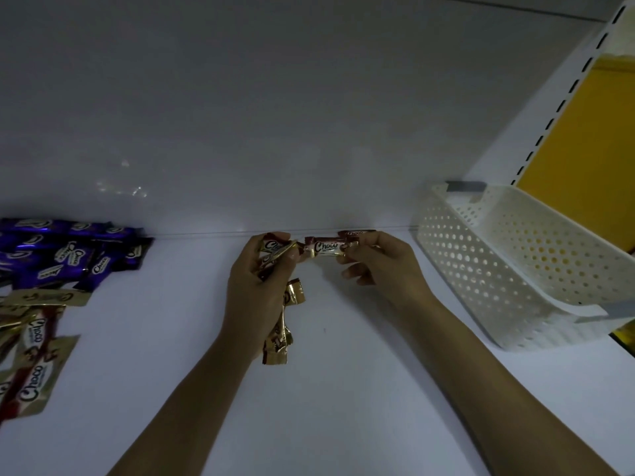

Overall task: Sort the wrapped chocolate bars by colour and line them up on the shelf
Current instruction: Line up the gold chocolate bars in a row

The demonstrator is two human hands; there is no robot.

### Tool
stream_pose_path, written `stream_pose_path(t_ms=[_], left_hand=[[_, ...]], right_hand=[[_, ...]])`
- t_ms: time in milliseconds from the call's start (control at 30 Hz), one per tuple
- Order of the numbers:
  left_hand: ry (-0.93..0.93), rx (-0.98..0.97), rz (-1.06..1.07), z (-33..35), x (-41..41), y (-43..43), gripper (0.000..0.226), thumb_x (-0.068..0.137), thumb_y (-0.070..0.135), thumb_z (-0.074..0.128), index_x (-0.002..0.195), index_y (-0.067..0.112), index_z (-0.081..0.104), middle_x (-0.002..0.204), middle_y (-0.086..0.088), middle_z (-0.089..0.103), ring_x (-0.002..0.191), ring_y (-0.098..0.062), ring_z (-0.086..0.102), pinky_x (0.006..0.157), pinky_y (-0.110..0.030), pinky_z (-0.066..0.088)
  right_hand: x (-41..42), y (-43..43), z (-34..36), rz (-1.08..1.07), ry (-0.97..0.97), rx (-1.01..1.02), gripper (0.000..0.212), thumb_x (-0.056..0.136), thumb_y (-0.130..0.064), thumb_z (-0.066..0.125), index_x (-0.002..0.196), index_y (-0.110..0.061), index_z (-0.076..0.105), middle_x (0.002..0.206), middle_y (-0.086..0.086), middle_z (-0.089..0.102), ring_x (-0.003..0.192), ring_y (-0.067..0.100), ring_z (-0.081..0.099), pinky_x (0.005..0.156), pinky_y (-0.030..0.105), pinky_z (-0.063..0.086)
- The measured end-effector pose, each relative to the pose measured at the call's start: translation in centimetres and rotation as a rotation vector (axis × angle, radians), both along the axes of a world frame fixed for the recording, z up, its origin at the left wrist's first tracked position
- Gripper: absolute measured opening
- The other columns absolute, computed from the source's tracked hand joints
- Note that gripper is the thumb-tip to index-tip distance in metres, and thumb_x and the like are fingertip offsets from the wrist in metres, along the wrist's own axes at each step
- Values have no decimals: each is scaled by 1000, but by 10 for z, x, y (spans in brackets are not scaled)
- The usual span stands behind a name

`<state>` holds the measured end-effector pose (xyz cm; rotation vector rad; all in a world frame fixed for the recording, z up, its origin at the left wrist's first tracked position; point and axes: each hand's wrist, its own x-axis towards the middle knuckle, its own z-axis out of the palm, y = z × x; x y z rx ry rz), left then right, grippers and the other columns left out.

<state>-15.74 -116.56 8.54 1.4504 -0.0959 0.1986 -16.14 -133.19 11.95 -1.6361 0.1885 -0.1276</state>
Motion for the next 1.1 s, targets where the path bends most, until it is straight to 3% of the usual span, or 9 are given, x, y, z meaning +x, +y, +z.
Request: stream_pose_path(t_ms=[167,200,300,367,467,533,633,900,1100], left_hand=[[9,6,1,1,-1,0,14,91,16,62,100,27,63,96,0,69,63,-8,57,47,-18,45],[8,1,-5,1,-1,0,14,90,15,62,100,26,63,96,-1,70,62,-8,57,46,-18,45],[15,-47,-23,3,-2,-1,15,91,11,60,101,21,62,95,-5,72,62,-6,62,44,-16,43],[10,-45,-28,3,-3,-1,15,91,10,60,101,21,62,94,-4,72,61,-5,62,44,-15,43],[3,-20,-23,2,-2,-1,14,90,13,61,100,23,62,91,0,73,68,-7,65,46,-17,45],[0,-10,-24,1,-2,-1,15,90,14,62,100,24,62,92,2,73,77,-8,68,48,-17,47],[-4,0,-23,1,-1,-1,15,90,13,62,100,25,62,92,2,73,84,-9,69,51,-18,49],[-21,8,-27,0,-1,-2,15,89,13,62,99,25,62,94,0,72,86,-9,69,52,-18,49],[-13,-14,-36,1,-2,-1,16,89,11,62,100,24,62,94,-1,72,87,-9,69,51,-18,48]], right_hand=[[3,-2,-3,4,-3,-7,11,87,0,57,89,-9,61,72,6,68,46,9,54,48,21,39],[6,-6,-6,-14,-14,-131,11,86,-3,59,91,-13,62,74,5,68,50,7,56,50,22,40],[9,-20,-15,-38,53,-851,16,85,-26,62,100,-29,59,85,-5,65,78,14,61,66,27,43],[7,-23,-18,-11,106,-1026,27,88,-33,57,114,-30,57,95,-3,64,90,21,61,73,31,47],[8,-23,-18,58,121,-1026,30,91,-42,53,121,-40,57,109,-4,62,101,22,59,83,32,46],[12,-25,-19,82,120,-1027,22,90,-44,56,111,-42,62,102,-7,62,97,20,59,78,29,45],[15,-29,-22,-7,74,-993,14,88,-38,61,102,-34,63,89,-6,60,88,20,60,70,28,42],[27,-39,-30,-200,-54,-1113,26,93,-23,52,118,-23,58,108,3,66,97,26,60,70,31,42],[29,-40,-34,-207,-102,-1116,28,92,-20,53,120,-22,58,106,4,64,93,25,60,68,30,43]])
